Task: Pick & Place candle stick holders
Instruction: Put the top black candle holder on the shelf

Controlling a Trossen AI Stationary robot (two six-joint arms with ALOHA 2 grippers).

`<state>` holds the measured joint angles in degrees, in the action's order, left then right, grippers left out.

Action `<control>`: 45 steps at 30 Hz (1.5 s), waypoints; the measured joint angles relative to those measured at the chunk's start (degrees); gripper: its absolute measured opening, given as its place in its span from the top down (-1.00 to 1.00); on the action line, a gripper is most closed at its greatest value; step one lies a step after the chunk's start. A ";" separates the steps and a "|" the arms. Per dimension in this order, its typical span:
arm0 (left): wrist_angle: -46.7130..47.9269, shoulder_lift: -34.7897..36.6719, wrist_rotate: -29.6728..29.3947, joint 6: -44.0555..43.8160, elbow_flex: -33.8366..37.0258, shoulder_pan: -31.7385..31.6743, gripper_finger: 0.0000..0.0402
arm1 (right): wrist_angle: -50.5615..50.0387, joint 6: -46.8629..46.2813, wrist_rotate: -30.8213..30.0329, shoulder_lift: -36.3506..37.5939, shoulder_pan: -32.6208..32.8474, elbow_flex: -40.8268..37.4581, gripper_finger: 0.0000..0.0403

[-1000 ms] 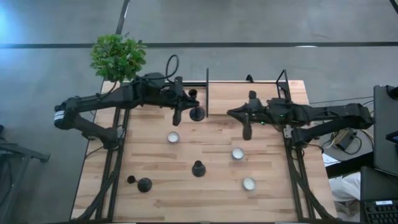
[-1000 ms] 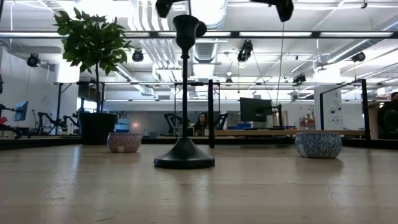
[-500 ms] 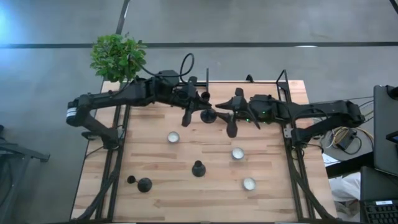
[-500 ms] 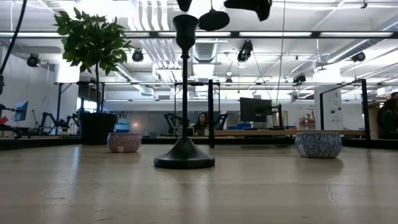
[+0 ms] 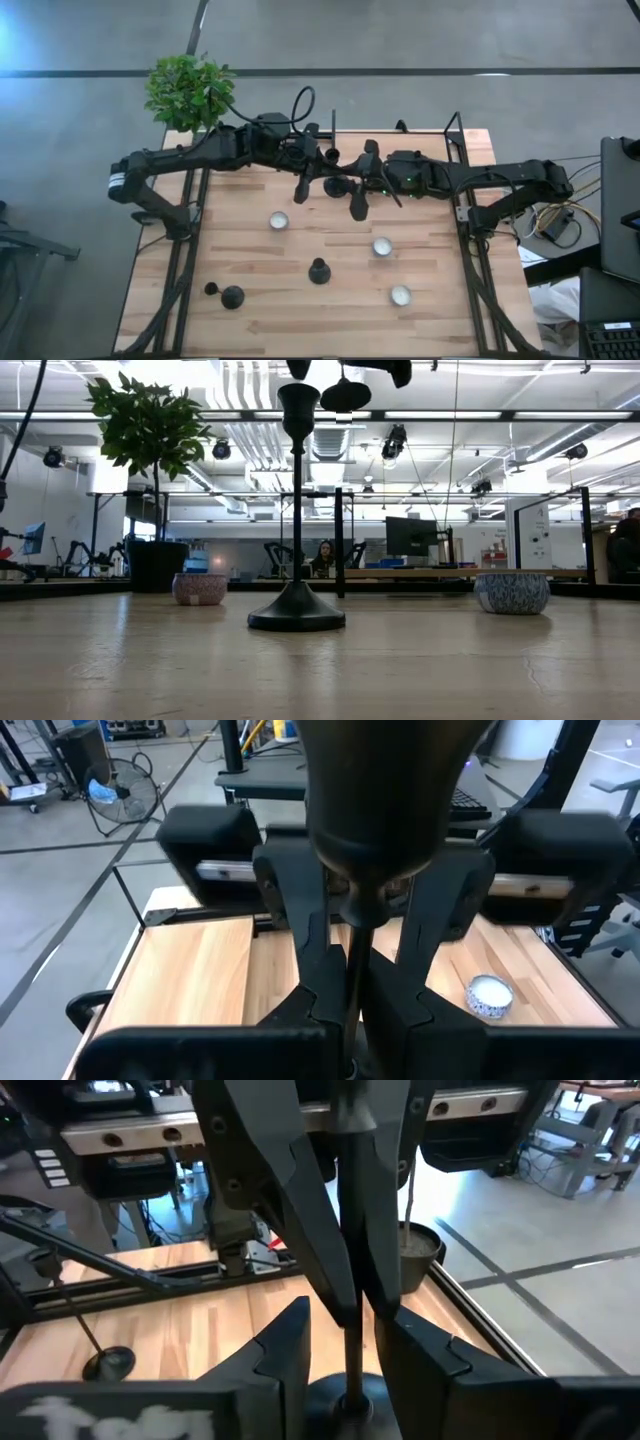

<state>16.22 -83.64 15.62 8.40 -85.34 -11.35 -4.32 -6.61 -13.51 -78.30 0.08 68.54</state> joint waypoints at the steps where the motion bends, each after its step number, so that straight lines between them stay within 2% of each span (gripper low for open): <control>1: -0.11 0.05 0.00 0.02 0.03 0.00 0.90 | -0.20 0.24 -0.01 -0.14 0.00 0.09 0.50; 4: -0.05 0.10 0.03 0.05 0.13 0.00 0.90 | -0.21 0.64 -0.05 -0.21 0.00 0.45 0.60; 10: -0.39 0.15 0.21 -0.09 0.15 0.00 0.90 | -0.52 1.55 -0.03 0.60 -0.02 0.00 0.91; 13: -1.16 0.15 0.15 -0.24 0.28 0.00 0.88 | -1.30 1.51 -0.01 0.91 -0.02 0.06 0.93; 18: -2.49 0.22 -0.24 -0.32 0.23 -0.02 0.66 | -2.00 1.31 -1.18 1.04 0.00 0.00 0.94; 23: -2.72 0.26 -3.40 -0.96 0.16 -0.02 0.47 | -5.05 0.63 -4.24 2.26 0.00 -0.07 0.95; 32: 0.17 3.54 -7.82 2.33 0.22 -0.15 0.13 | -13.75 -1.67 -12.52 11.33 0.07 -0.81 0.95; 39: 3.95 7.24 -8.09 4.60 2.28 -0.26 0.10 | -10.83 -2.46 -15.70 20.28 0.80 -7.84 0.96; 45: 0.73 11.35 -8.12 5.03 8.77 -0.57 0.10 | -6.65 -3.88 -25.51 26.55 3.32 -16.94 0.96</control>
<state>16.95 -72.29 7.50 13.43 -76.57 -11.92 -10.97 -10.49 -39.02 -51.74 3.39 51.60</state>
